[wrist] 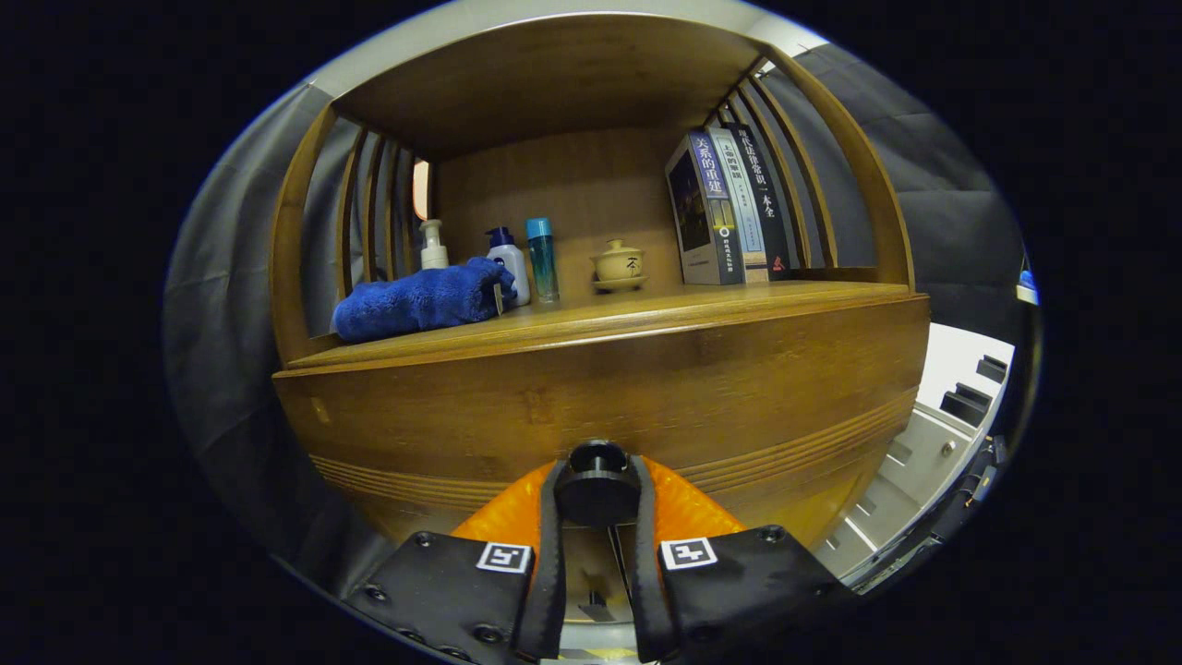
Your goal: Pull open the drawer, take out the items inside it, and place them on the countertop above the cabinet.
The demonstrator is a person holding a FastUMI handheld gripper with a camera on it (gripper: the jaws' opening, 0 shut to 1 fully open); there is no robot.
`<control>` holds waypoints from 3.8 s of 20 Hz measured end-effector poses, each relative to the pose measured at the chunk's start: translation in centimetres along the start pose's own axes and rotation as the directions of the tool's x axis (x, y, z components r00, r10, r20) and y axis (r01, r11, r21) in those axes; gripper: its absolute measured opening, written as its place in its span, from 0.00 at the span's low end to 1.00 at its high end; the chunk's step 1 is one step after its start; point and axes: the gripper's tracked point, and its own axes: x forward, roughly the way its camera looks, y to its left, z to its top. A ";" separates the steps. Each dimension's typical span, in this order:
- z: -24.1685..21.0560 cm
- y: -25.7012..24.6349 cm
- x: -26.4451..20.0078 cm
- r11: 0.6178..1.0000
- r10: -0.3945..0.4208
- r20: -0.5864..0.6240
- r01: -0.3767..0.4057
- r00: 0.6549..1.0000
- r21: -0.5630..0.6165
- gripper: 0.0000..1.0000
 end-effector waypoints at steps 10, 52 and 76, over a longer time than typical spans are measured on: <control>-1.0 0.2 -4.6 1.000 0.009 -0.007 -0.009 1.000 0.002 0.38; 3.7 0.4 -15.0 1.000 0.030 -0.028 -0.030 0.999 0.000 0.98; 10.8 1.9 -4.3 1.000 -0.011 -0.416 0.009 0.909 -0.006 0.99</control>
